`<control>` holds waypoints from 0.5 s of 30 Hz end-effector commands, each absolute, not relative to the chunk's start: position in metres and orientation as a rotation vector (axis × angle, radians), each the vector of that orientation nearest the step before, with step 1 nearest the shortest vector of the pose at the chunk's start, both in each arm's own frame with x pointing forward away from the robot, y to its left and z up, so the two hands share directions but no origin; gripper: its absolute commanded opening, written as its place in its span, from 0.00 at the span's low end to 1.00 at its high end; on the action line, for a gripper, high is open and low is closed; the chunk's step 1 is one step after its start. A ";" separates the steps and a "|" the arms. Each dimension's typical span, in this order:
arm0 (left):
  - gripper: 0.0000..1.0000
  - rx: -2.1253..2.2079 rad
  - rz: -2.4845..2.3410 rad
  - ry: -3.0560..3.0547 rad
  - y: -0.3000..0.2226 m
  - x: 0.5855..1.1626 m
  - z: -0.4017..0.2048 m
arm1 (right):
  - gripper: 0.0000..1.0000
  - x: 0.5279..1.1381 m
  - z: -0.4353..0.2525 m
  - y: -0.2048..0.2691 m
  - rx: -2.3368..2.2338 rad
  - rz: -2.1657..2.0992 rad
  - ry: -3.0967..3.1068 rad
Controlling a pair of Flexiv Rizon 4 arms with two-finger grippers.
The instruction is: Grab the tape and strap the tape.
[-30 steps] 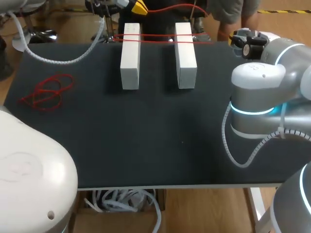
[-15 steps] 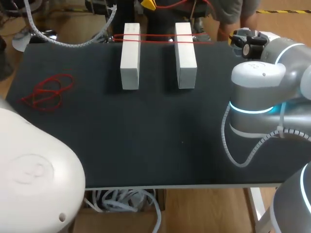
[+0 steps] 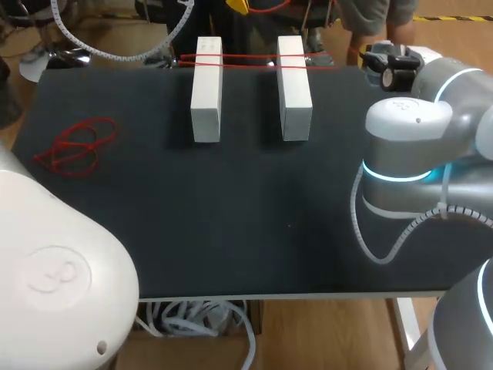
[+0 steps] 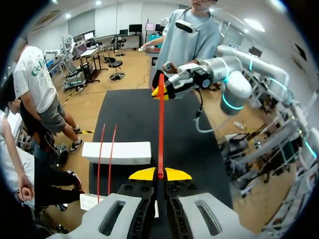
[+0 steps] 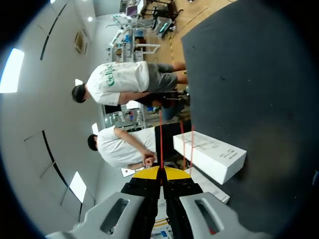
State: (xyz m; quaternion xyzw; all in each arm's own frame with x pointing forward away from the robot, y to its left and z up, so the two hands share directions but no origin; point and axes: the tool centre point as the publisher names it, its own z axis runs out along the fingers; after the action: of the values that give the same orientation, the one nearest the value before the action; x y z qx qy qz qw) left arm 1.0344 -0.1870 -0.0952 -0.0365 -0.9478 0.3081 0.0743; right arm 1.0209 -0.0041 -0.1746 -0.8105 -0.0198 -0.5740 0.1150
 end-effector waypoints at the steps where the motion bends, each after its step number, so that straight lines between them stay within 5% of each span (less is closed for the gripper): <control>1: 0.00 -0.111 0.907 -2.847 -0.188 1.035 -0.094 | 0.00 1.026 -0.182 0.004 -2.075 -2.216 -0.026; 15: 0.00 -0.111 0.907 -2.847 -0.188 1.035 -0.094 | 0.00 1.032 -0.187 -0.017 -2.399 -2.197 0.088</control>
State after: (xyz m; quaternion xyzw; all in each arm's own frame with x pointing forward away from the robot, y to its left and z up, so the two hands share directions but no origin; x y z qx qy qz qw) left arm 1.0353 -0.1879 -0.0945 -0.0370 -0.9487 0.3047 0.0756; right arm 1.0276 -0.0283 -0.1834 -0.7444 -0.0122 -0.6675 -0.0127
